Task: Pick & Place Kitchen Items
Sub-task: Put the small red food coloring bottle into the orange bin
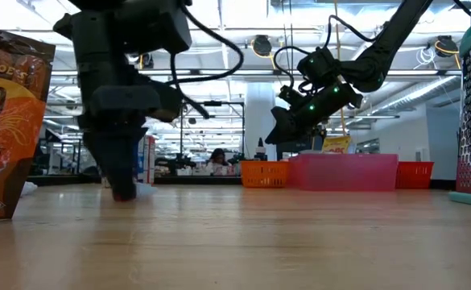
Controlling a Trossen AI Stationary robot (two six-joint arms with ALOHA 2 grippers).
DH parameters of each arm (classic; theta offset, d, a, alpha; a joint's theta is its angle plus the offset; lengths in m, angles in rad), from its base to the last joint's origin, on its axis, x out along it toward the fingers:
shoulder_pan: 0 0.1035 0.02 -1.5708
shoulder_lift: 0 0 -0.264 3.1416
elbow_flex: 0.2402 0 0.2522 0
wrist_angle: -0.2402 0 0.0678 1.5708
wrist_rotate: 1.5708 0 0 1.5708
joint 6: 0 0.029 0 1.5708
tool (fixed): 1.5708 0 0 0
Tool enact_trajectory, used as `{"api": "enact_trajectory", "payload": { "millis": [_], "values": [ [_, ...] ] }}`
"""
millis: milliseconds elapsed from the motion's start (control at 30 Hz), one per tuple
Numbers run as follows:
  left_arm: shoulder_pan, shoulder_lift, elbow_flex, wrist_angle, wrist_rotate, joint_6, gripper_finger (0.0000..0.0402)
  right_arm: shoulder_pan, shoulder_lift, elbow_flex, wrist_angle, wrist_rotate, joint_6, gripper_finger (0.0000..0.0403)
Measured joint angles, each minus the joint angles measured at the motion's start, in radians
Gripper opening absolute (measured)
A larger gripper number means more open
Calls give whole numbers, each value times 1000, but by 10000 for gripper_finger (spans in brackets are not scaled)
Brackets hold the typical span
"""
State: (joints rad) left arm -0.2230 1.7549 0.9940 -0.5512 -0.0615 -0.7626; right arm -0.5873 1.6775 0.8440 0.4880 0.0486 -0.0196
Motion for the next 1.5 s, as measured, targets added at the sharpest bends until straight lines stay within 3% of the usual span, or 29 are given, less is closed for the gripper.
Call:
{"api": "enact_trajectory", "payload": {
  "millis": [267, 600, 900, 1167, 1500],
  "values": [
    [41, -5, 88, -94, -118, 65, 47, 0, 0, 0, 7, -42, 16, 143],
    [167, -6, 216, -103, -331, 263, 29, 0, 0, 0, 110, -378, 92, 143],
    [279, -53, 255, -28, -411, 426, 27, 0, 0, 0, 206, -600, 166, 144],
    [347, -111, 255, 144, -407, 536, 37, 27, 0, 0, 263, -602, 177, 143],
    [407, -121, 253, 194, -374, 605, 27, 83, 0, 0, 337, -601, 177, 142]
  ]
}}
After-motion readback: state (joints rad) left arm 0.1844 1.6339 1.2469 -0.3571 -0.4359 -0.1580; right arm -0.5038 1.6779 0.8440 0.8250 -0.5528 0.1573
